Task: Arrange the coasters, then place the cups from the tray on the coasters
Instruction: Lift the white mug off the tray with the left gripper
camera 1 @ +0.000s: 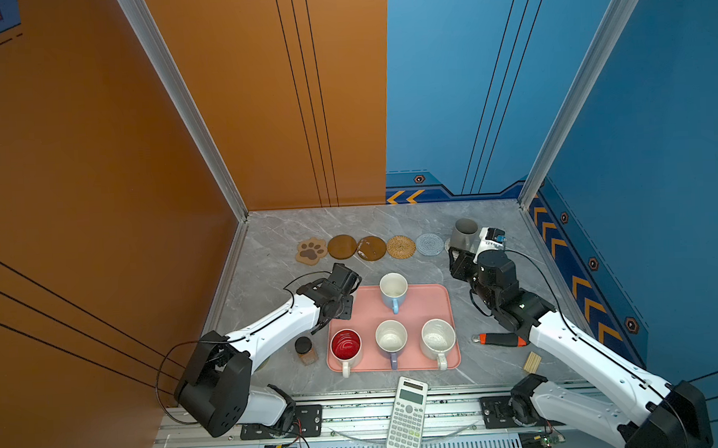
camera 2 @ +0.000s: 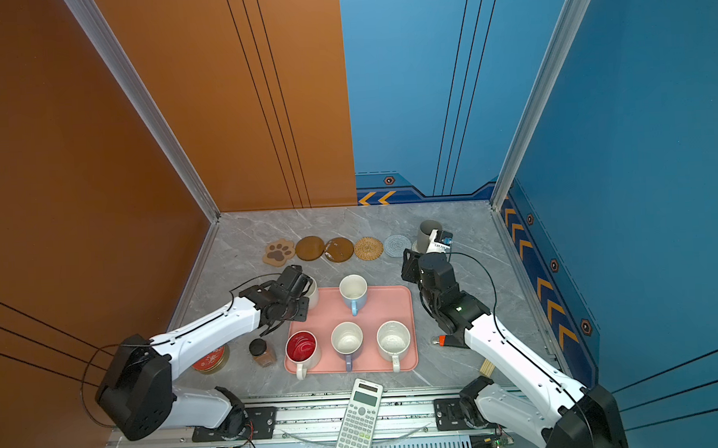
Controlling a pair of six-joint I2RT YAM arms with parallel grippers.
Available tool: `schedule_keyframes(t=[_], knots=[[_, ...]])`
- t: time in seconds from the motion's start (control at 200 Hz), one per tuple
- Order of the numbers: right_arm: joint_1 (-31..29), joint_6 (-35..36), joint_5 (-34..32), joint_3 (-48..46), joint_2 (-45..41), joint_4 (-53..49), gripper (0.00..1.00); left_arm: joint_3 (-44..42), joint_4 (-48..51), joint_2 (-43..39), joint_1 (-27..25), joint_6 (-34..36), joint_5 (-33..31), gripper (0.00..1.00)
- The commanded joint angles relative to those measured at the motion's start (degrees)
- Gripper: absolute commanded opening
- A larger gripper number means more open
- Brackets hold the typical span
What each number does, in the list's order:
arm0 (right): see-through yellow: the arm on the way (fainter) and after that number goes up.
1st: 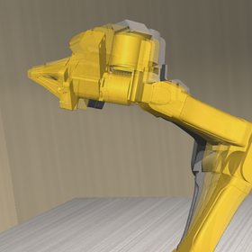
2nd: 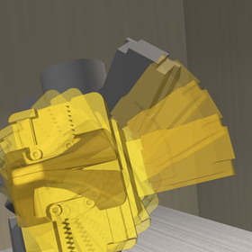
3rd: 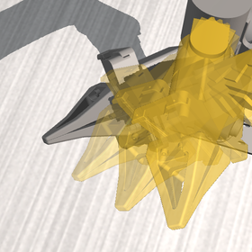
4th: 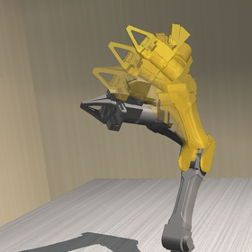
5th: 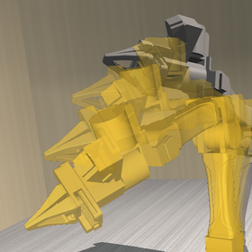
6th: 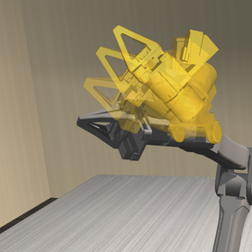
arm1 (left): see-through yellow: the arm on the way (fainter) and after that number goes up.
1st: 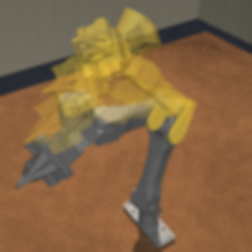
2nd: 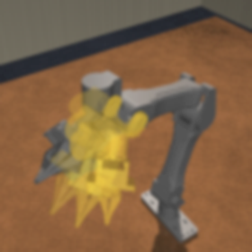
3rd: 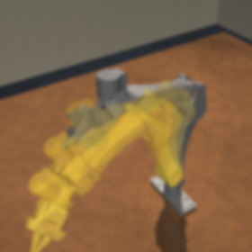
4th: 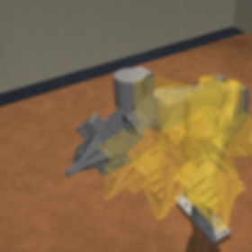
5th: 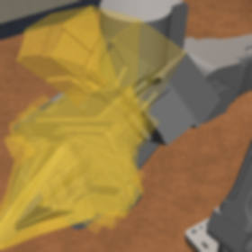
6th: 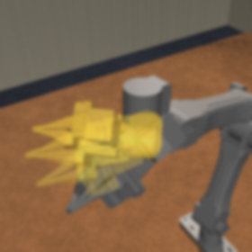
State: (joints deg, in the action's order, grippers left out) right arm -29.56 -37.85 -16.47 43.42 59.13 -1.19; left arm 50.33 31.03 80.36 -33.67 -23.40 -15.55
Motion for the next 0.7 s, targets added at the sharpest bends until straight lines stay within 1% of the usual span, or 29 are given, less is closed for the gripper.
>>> schedule_keyframes(t=[0.0,0.696], knots=[[0.47,-1.0,0.99,-0.54,0.72,1.59,0.44,1.4,-0.26,0.74,0.67,0.82,1.13,0.4],[0.82,-1.04,1.97,-0.53,0.9,1.67,0.44,1.84,-0.75,2.78,0.8,0.8,2.02,0.27]])
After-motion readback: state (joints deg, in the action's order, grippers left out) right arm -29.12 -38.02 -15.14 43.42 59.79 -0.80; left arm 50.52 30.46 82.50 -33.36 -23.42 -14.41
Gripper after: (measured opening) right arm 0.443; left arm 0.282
